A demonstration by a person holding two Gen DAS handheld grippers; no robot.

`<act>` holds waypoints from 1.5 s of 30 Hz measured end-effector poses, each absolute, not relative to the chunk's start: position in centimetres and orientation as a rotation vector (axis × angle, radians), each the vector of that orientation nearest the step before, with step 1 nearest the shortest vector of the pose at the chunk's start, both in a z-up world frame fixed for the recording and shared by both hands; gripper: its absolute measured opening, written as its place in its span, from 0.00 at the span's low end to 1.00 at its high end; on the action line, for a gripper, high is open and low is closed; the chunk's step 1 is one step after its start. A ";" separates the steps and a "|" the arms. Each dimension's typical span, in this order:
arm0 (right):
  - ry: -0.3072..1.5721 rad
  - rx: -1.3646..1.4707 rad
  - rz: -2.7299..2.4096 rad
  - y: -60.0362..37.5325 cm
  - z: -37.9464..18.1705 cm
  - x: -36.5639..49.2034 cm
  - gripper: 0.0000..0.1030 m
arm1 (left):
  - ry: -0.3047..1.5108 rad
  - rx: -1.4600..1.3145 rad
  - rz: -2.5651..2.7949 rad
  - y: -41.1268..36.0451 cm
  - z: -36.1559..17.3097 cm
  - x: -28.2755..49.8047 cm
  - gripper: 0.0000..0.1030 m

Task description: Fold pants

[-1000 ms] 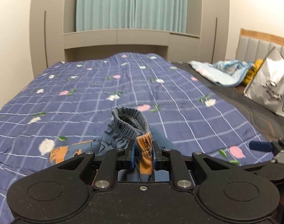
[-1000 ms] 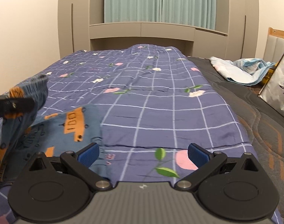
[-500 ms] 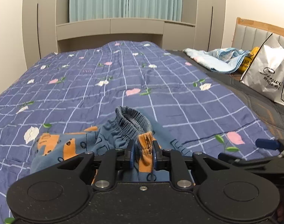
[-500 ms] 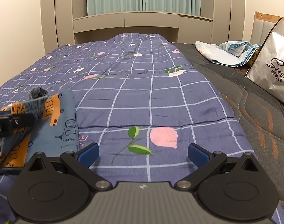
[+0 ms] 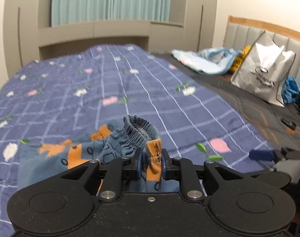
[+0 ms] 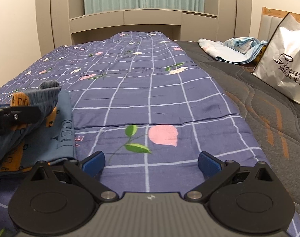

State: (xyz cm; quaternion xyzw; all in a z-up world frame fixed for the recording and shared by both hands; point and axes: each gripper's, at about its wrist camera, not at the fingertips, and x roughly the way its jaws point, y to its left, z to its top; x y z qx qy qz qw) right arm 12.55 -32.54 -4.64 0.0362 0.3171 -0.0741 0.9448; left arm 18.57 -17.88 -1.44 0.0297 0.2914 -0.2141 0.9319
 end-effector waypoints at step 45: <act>0.617 0.006 -0.027 -24.4 -4.5 14.8 1.00 | 0.798 -0.224 -0.051 -2.4 -4.8 17.2 0.99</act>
